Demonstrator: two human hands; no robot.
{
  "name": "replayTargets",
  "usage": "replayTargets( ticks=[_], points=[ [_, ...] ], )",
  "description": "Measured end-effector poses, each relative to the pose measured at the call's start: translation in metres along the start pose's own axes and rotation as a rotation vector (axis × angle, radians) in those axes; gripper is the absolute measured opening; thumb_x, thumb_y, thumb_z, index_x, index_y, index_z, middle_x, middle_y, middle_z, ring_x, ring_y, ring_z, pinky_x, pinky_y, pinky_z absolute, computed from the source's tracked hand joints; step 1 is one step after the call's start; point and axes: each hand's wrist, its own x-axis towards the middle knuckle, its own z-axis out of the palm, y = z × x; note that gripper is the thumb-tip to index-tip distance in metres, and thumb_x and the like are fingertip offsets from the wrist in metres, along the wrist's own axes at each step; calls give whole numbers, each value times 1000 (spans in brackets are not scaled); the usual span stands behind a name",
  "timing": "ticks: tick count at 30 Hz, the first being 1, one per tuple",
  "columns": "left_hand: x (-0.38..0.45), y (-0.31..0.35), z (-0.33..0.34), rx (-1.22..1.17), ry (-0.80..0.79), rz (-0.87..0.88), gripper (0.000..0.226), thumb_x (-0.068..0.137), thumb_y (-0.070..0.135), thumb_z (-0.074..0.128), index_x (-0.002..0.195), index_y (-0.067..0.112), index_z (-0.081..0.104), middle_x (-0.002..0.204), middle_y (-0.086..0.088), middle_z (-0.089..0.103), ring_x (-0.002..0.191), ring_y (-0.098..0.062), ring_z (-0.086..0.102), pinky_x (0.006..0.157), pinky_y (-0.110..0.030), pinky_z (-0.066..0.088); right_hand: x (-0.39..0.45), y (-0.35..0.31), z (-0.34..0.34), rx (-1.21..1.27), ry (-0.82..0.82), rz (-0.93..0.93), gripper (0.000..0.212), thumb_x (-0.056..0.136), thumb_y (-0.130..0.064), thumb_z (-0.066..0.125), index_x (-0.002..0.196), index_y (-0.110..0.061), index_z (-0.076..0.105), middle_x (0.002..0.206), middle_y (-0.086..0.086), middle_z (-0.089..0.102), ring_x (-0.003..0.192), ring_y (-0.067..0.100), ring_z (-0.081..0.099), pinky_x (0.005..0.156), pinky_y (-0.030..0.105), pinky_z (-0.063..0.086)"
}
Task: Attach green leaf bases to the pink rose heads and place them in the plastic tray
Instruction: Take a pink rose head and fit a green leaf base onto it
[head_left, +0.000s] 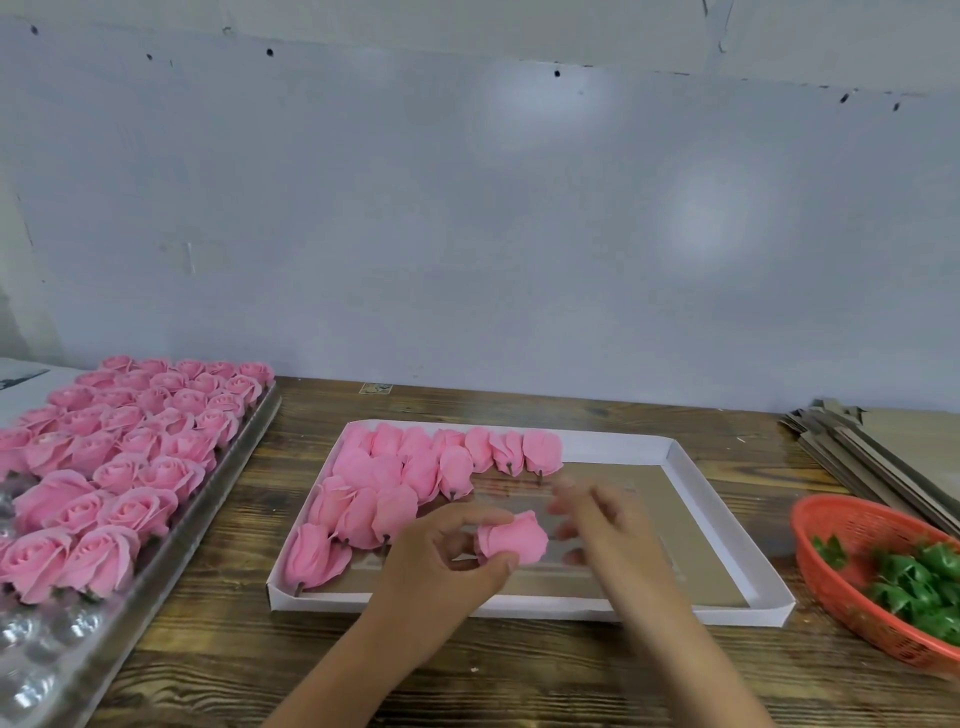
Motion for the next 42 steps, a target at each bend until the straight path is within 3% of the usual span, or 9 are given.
replayTargets(
  ticks=[4,7,12,14,17,24,30,35,42],
  points=[
    [-1,3,1,-2,0,-9,48,78,6,83,92,51,74,103,24,74,95,-1,72,74,-15,55,21,-16,-61,-368,299,-177,14,91,-11,61,97,-22,68,91,-6,70,88,20,64,80,32,47],
    [-2,5,1,-3,-4,-14,48,78,8,83,91,53,74,102,25,74,94,0,72,72,-14,54,37,-24,-120,-771,378,-26,32,86,-5,54,113,-14,70,111,7,71,104,28,63,87,34,47],
    [-4,7,0,-3,-8,-15,48,78,10,84,91,55,73,101,26,74,94,1,71,73,-13,54,63,-9,-191,-1010,297,392,17,90,-2,55,97,1,69,82,19,68,72,30,65,65,39,54],
    [-4,7,0,-4,-17,-17,47,78,11,84,92,54,73,101,26,74,94,0,72,74,-14,55,69,9,-203,-1043,229,494,17,94,-2,51,97,7,66,82,21,66,72,30,64,72,44,56],
    [-4,7,1,-1,-21,-19,47,78,11,84,92,55,73,102,26,74,95,0,72,77,-17,56,75,36,-217,-1094,134,510,29,96,-3,49,122,4,61,108,23,66,93,35,62,87,44,54],
    [-3,7,0,-18,-15,-21,47,79,9,83,91,53,73,101,24,75,93,-2,72,73,-15,55,84,53,-231,-1227,131,450,32,91,-17,61,121,-9,67,103,12,70,84,24,63,78,35,55],
    [-3,8,0,-25,-5,-23,48,79,8,83,91,54,73,101,24,74,94,-2,72,73,-17,56,83,51,-237,-1146,330,346,20,84,-23,65,68,-11,66,56,6,66,54,24,65,53,30,49],
    [-3,9,0,-16,-10,-21,49,78,9,84,91,56,72,100,30,73,92,3,71,71,-13,54,76,31,-231,-870,463,224,16,90,-24,63,82,-10,65,71,7,63,67,29,59,71,43,54],
    [-3,9,-1,-13,-7,-22,48,79,10,84,91,56,72,101,29,73,94,2,71,73,-15,55,56,-7,-170,-557,456,-27,14,84,-12,67,98,-16,68,79,7,67,69,26,60,69,38,48]
  ],
)
